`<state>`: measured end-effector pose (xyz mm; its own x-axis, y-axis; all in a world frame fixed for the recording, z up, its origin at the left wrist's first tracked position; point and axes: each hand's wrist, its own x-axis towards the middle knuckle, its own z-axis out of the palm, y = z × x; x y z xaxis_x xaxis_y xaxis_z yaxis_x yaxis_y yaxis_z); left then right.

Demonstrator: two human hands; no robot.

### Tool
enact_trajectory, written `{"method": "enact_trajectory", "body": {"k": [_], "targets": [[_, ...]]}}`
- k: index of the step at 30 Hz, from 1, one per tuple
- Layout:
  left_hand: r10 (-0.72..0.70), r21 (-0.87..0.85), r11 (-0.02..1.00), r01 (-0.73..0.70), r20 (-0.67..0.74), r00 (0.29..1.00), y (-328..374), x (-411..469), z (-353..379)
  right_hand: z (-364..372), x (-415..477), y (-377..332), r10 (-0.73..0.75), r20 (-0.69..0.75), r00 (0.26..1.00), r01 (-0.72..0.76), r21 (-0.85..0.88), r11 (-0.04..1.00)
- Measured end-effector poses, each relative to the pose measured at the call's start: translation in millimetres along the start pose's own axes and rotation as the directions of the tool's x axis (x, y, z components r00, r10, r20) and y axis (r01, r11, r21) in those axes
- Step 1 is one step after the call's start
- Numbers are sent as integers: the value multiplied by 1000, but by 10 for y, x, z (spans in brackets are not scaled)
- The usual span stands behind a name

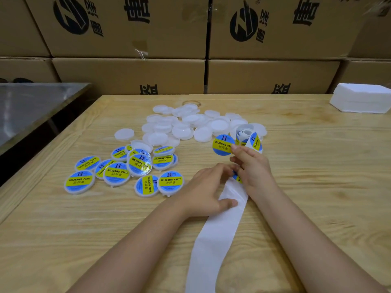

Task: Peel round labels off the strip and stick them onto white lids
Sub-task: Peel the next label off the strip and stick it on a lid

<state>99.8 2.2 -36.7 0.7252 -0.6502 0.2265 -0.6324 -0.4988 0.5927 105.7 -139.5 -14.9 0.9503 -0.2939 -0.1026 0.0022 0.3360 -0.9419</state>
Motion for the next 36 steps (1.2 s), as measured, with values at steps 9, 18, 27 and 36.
{"method": "enact_trajectory", "body": {"k": [9, 18, 27, 36], "targets": [[-157, -36, 987, 154, -119, 980, -109, 194, 5, -62, 110, 80, -29, -34, 999, 35, 171, 985], [-421, 256, 844, 472, -231, 877, -360, 645, -52, -83, 127, 74, -3, -34, 999, 12, 241, 970], [-307, 396, 787, 473, -414, 857, -342, 619, -49, -71, 120, 70, -7, -28, 1000, 14, 246, 969], [-123, 493, 798, 347, -430, 894, -120, 332, -22, -55, 89, 50, -16, -20, 1000, 21, 251, 968]]}}
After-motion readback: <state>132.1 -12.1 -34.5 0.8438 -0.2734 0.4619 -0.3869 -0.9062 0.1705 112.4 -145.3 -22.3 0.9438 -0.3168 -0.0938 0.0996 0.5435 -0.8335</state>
